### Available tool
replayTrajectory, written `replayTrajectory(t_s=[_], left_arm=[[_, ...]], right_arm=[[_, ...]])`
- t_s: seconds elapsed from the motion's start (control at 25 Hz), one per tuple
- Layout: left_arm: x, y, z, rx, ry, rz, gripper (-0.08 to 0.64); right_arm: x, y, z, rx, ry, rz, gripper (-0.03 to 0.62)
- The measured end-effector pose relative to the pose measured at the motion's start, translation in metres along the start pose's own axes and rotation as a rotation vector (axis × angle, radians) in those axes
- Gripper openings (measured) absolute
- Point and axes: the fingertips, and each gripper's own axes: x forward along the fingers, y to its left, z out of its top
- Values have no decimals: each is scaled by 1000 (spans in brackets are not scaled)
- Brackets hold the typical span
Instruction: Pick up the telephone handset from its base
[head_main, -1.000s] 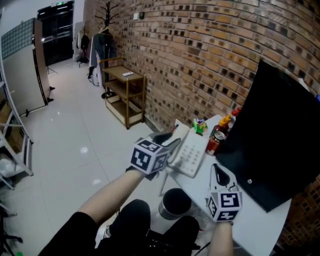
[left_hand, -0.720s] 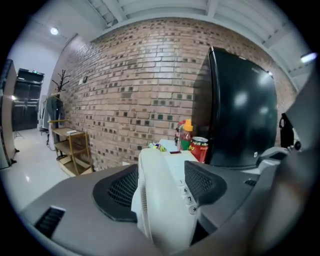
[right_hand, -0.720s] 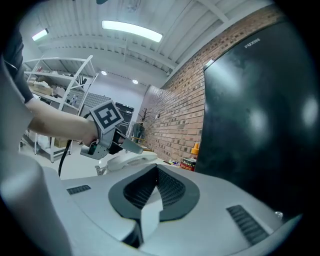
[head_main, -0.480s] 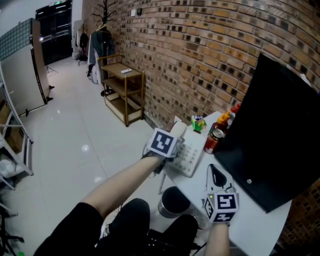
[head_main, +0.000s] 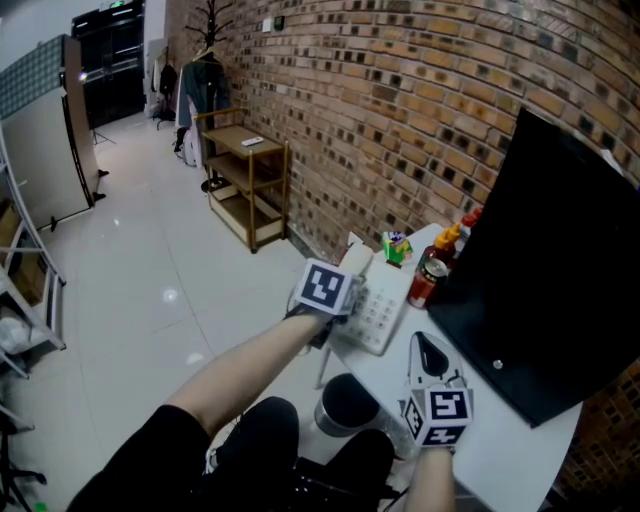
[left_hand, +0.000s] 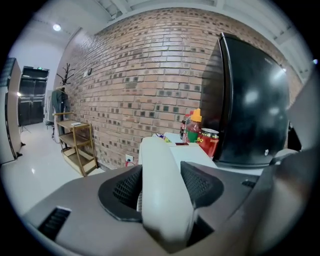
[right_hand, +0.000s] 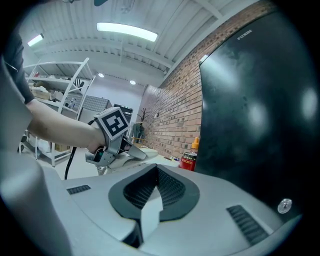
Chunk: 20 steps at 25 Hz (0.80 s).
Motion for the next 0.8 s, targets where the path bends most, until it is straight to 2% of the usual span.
replayTrajectory(t_s=[0.2, 0.32, 0.4, 0.6, 0.8], left_arm=[[-12, 3, 1, -52, -50, -7, 239], [-27, 8, 11, -29, -111, 1, 239], [-38, 5, 19, -21, -157, -24, 239], [-83, -4, 40, -103, -352, -171, 239], [-145, 5, 50, -160, -570, -323, 239]], right_arm=[[-3, 0, -2, 3, -2, -1, 11], [-5, -3, -1, 18, -4, -8, 11], [-7, -5, 0, 18, -5, -15, 11], [-22, -11, 3, -1, -43, -32, 11], [-48, -18, 4, 34, -82, -68, 11]])
